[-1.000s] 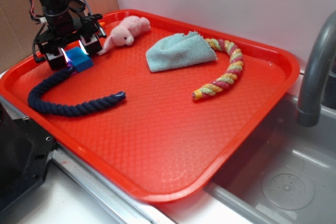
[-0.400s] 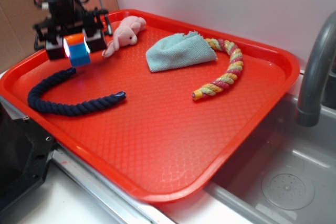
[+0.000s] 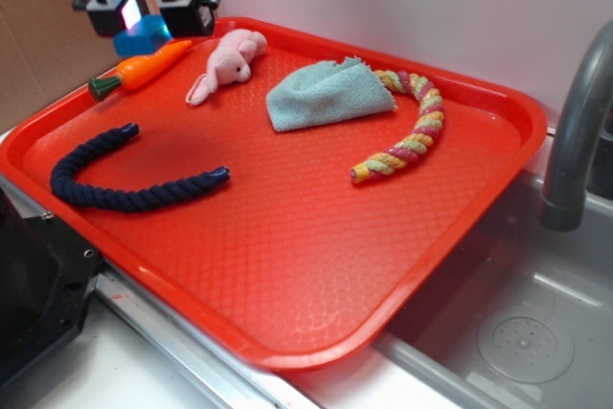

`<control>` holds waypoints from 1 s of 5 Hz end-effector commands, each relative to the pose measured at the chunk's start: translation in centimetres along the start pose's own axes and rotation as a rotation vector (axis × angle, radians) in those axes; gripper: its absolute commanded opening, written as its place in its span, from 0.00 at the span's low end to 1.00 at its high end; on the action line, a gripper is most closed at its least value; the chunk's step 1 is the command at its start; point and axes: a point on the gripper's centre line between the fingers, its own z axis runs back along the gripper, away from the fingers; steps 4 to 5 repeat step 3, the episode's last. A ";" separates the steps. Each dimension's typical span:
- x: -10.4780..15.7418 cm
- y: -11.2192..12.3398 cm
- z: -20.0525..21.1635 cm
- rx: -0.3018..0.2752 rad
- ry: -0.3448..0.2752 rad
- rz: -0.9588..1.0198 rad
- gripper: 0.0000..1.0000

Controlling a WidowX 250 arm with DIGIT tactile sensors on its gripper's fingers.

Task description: Grab the blue block.

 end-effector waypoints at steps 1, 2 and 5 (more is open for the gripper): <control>-3.1 -1.1 6.8 -0.056 -0.061 -0.379 0.00; -2.9 -0.7 7.5 -0.065 -0.071 -0.387 0.00; -0.7 0.4 7.0 -0.070 0.023 -0.330 0.00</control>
